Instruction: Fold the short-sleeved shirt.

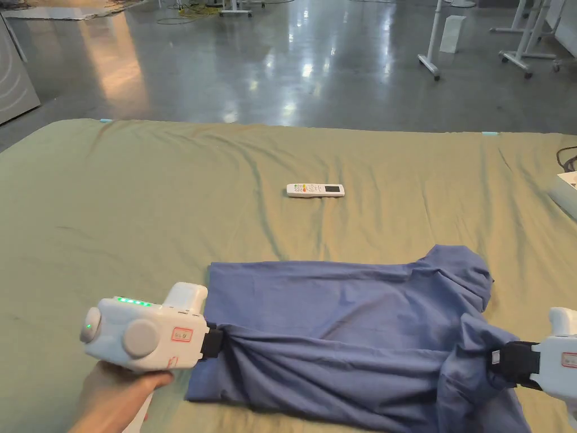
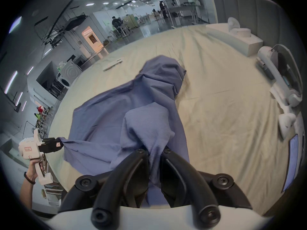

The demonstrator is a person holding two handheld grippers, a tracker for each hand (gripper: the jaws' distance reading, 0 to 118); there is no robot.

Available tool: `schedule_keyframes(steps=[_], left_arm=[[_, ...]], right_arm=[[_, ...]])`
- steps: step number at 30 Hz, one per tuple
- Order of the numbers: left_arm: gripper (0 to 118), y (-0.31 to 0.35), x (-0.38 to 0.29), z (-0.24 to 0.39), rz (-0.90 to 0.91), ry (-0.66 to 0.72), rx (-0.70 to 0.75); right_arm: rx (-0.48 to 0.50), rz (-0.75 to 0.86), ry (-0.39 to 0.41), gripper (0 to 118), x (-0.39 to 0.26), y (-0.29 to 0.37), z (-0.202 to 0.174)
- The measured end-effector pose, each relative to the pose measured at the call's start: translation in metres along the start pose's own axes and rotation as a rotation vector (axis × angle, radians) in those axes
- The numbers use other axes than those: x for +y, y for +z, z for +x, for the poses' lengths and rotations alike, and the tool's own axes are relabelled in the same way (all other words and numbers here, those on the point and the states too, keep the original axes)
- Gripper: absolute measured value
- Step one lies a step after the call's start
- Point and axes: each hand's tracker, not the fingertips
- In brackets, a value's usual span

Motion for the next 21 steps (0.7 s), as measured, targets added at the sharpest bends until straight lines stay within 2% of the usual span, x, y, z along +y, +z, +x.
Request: schedule_keyframes(steps=[1, 2, 3, 4, 6, 9, 12, 15, 18, 21], left_arm=[[40, -0.014, 0.004, -0.005, -0.027, 0.023, -0.019], [86, -0.023, 0.004, -0.008, -0.018, 0.033, -0.013], [102, -0.030, 0.002, -0.010, -0.015, 0.046, 0.007], [102, -0.033, 0.001, -0.010, -0.028, 0.051, 0.041], [102, -0.018, -0.009, -0.009, 0.037, 0.056, 0.045], [102, 0.044, -0.025, 0.004, 0.178, 0.002, -0.008], [102, 0.132, -0.052, 0.039, 0.423, -0.098, 0.021], [102, 0.212, -0.084, 0.068, 0.654, -0.092, -0.018], [102, 0.266, -0.111, 0.103, 0.787, -0.144, 0.034], [102, 0.299, -0.134, 0.135, 0.899, -0.172, 0.117]], right_arm=[[-0.002, -0.016, 0.000, 28, 0.003, -0.011, -0.001], [-0.007, -0.018, -0.002, 71, 0.003, -0.020, 0.000], [-0.021, -0.026, 0.002, 103, 0.002, -0.028, 0.003], [-0.045, -0.038, 0.010, 109, 0.001, -0.031, 0.004], [-0.041, -0.050, 0.013, 95, -0.004, -0.023, 0.007], [-0.017, 0.103, 0.047, 97, -0.010, 0.025, 0.009], [0.016, 0.328, 0.080, 97, -0.032, 0.099, -0.012], [0.046, 0.547, 0.124, 99, -0.065, 0.175, -0.044], [0.029, 0.716, 0.213, 99, -0.096, 0.224, -0.070], [-0.002, 0.789, 0.273, 99, -0.120, 0.252, -0.094]])
